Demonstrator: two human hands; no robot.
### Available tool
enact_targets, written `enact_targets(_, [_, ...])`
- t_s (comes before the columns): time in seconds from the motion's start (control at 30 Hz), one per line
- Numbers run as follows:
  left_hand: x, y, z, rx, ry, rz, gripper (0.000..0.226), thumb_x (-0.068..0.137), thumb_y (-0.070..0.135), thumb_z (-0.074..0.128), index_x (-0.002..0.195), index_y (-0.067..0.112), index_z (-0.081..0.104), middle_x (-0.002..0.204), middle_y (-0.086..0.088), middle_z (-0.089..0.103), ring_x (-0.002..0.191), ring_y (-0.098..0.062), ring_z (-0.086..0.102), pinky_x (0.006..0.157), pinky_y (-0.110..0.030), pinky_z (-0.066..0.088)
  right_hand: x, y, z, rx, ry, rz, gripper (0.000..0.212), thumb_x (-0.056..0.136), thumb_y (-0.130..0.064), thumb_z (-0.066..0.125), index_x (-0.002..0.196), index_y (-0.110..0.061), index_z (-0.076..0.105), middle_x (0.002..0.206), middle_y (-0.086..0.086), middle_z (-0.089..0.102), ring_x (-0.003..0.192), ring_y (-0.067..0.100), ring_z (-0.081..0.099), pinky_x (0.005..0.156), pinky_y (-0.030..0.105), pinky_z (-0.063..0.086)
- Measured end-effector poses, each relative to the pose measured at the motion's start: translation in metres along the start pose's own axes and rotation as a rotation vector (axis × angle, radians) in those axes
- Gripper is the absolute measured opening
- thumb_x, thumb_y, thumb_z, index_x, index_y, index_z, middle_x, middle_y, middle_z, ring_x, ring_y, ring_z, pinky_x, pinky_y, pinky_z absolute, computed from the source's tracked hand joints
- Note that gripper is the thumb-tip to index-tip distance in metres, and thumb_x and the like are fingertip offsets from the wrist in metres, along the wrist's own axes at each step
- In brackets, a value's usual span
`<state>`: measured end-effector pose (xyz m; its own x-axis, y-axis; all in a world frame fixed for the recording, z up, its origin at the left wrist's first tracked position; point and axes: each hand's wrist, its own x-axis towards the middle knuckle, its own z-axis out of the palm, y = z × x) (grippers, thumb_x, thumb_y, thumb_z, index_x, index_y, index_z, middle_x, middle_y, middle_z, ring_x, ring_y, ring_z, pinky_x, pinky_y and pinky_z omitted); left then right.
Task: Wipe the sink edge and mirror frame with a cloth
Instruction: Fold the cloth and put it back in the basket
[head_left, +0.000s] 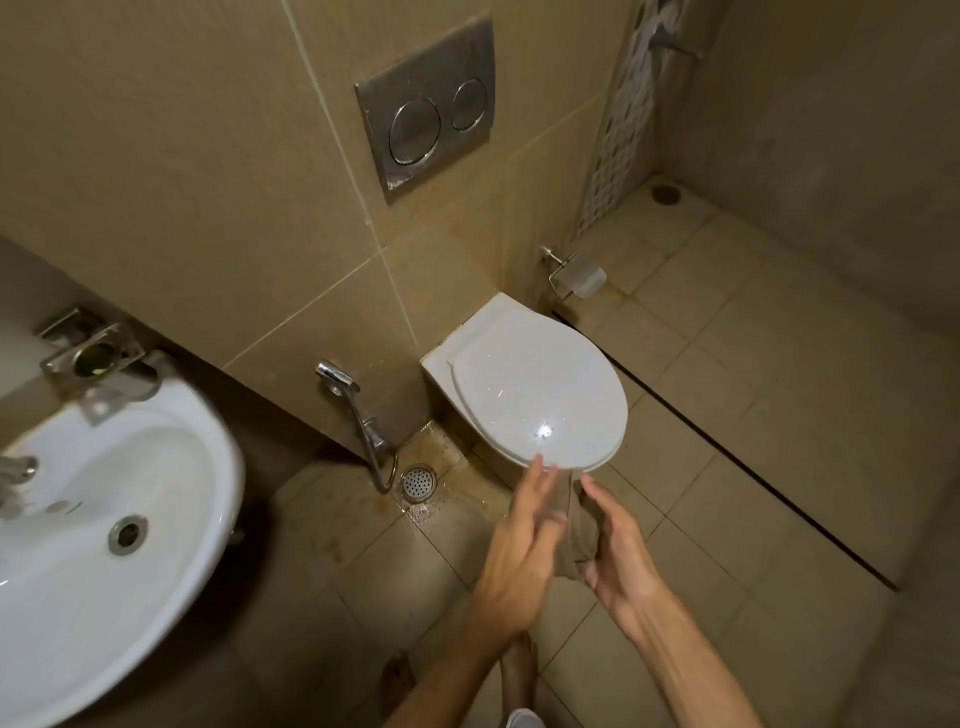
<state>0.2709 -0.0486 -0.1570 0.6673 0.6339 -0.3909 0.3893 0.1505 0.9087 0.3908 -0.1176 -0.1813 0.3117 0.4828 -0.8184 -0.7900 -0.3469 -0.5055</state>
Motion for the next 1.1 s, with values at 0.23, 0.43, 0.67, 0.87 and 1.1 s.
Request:
enact_targets(0.23, [0.042,-0.001,-0.045,-0.277,0.044,-0.495,0.059,0.105,0.064,0.042,0.14,0.02,0.06,0.14,-0.006,0.068,0.126,-0.022,0.065,0.12,-0.049,0.043,-0.017,-0.062,-0.02,-0.225,-0.117,-0.07,0.035,0.089,-0.023,0.074,0.12,-0.007,0.072,0.11,0.014,0.079,0.101,0.029,0.072,0.074,0.041,0.065])
enact_targets(0.43, [0.039,0.001,-0.034,-0.444,-0.009,-0.54,0.043,0.096,0.029,0.075,0.132,0.006,0.068,0.113,-0.007,0.083,0.109,-0.021,0.078,0.103,-0.039,0.06,-0.015,-0.07,-0.015,-0.553,-0.041,-0.044,0.026,0.092,-0.025,0.078,0.11,-0.005,0.078,0.117,0.024,0.076,0.104,0.038,0.073,0.088,0.05,0.062])
enact_targets(0.67, [0.029,0.1,-0.085,-0.491,0.068,-0.308,0.048,0.085,0.026,0.086,0.127,0.008,0.07,0.119,-0.011,0.081,0.115,-0.025,0.076,0.103,-0.047,0.061,-0.063,-0.169,0.044,-0.738,-0.168,-0.213,0.03,0.087,-0.02,0.085,0.108,0.001,0.078,0.105,0.022,0.081,0.106,0.045,0.076,0.097,0.061,0.057])
enact_targets(0.87, [-0.006,0.229,-0.167,-0.5,0.129,-0.151,0.03,0.096,0.016,0.074,0.123,0.004,0.072,0.115,-0.018,0.08,0.118,-0.032,0.074,0.091,-0.036,0.065,-0.135,-0.271,0.142,-0.816,-0.368,-0.345,0.033,0.092,-0.013,0.078,0.118,0.006,0.072,0.103,0.017,0.083,0.089,0.021,0.082,0.068,0.032,0.066])
enact_targets(1.1, [-0.047,0.31,-0.263,-0.467,0.202,-0.01,0.032,0.096,0.017,0.072,0.123,-0.001,0.071,0.112,-0.019,0.081,0.107,-0.029,0.078,0.083,-0.034,0.066,-0.192,-0.307,0.245,-0.869,-0.467,-0.444,0.028,0.094,-0.019,0.074,0.113,0.001,0.078,0.109,0.021,0.08,0.087,0.026,0.08,0.092,0.05,0.055])
